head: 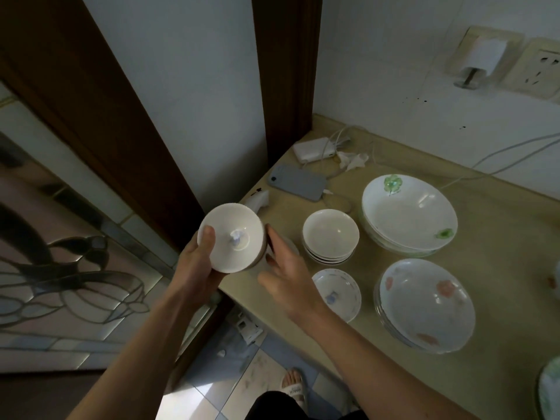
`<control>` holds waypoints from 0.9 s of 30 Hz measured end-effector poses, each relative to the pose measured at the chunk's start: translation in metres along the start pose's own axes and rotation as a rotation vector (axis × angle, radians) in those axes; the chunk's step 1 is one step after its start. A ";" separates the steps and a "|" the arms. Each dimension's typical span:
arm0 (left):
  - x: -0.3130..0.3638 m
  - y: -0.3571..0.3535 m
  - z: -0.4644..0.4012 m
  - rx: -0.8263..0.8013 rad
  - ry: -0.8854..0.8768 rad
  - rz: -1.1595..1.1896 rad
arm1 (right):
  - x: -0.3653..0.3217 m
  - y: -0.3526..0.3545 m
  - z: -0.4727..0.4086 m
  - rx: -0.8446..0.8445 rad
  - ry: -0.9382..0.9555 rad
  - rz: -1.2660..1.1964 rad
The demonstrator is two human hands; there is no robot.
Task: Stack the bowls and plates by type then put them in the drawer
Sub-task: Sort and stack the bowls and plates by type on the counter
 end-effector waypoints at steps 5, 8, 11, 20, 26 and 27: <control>0.015 0.015 0.007 -0.024 -0.009 0.082 | -0.004 0.008 -0.022 -0.179 0.041 -0.018; 0.014 0.021 0.010 -0.018 0.000 0.149 | 0.006 0.019 -0.035 -0.151 -0.038 0.176; 0.011 0.026 0.010 -0.005 0.012 0.193 | 0.018 0.027 -0.045 -0.135 -0.095 0.539; 0.004 0.043 0.006 0.052 0.006 0.282 | 0.060 0.028 -0.074 -0.200 -0.253 1.188; 0.000 0.045 0.003 0.053 0.027 0.298 | 0.058 0.029 -0.076 -0.159 -0.244 1.112; 0.000 0.045 0.002 0.055 0.032 0.304 | 0.054 0.028 -0.074 -0.142 -0.224 1.084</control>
Point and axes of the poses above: each hand's wrist, its own z-axis away from the middle knuckle, its own y-axis out of the back of the hand, x = y × z, the point moved 3 cm from there along -z, towards the middle knuckle, and after that the axes turned 15 degrees about -x, right-handed, at the moved point
